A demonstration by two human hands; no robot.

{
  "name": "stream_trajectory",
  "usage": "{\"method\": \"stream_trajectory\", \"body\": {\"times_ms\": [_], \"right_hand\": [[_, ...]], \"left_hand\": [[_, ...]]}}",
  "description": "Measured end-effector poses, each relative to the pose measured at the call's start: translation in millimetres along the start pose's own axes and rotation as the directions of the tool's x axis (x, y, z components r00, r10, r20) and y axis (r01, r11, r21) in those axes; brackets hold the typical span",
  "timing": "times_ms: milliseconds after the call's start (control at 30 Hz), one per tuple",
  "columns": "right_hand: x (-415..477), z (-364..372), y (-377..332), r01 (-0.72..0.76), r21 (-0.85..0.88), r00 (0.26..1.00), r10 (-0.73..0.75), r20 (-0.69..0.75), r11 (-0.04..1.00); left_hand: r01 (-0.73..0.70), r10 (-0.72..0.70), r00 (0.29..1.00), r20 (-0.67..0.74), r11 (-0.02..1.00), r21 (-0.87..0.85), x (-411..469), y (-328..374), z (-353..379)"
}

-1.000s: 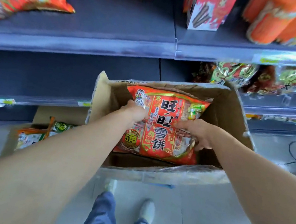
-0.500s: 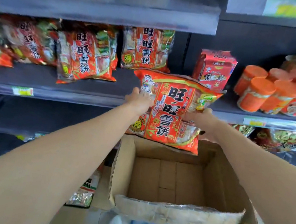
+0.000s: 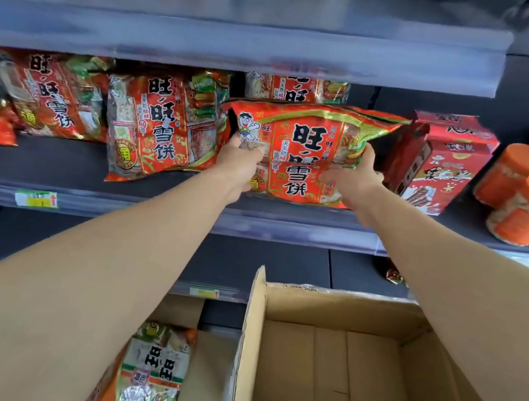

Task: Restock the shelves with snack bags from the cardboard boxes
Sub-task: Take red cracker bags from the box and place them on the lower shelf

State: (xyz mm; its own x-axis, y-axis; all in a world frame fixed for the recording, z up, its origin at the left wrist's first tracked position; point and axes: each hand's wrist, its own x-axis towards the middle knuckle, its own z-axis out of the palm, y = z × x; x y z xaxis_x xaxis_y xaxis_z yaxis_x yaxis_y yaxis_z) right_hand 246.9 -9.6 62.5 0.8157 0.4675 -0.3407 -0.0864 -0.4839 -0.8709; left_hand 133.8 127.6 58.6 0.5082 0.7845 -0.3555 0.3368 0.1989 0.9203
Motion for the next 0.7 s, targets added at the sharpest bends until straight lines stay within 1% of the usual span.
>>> {"method": "stream_trajectory", "body": {"times_ms": [167,300,467,600,700], "right_hand": [[33,24,-12,-0.01,0.0,1.0,0.01,-0.026,1.0],[58,37,-23,-0.002,0.011,0.996,0.003,-0.091,1.0],[83,45,-37,0.032,0.004,0.991,-0.031,-0.128,0.999],[90,49,-37,0.02,0.011,0.958,-0.016,-0.287,1.0],[86,53,-39,0.077,0.082,0.932,-0.042,-0.361,0.994]], "left_hand": [[-0.031,0.031,0.999,0.011,0.997,0.065,47,3,-10],[-0.066,0.062,0.997,0.044,0.992,0.106,76,10,-12],[-0.096,0.093,0.995,0.027,0.991,0.099,99,16,-15],[-0.129,0.117,0.988,0.103,0.985,0.115,108,21,-10],[-0.161,0.147,0.982,0.122,0.98,0.116,112,25,-5]]}}
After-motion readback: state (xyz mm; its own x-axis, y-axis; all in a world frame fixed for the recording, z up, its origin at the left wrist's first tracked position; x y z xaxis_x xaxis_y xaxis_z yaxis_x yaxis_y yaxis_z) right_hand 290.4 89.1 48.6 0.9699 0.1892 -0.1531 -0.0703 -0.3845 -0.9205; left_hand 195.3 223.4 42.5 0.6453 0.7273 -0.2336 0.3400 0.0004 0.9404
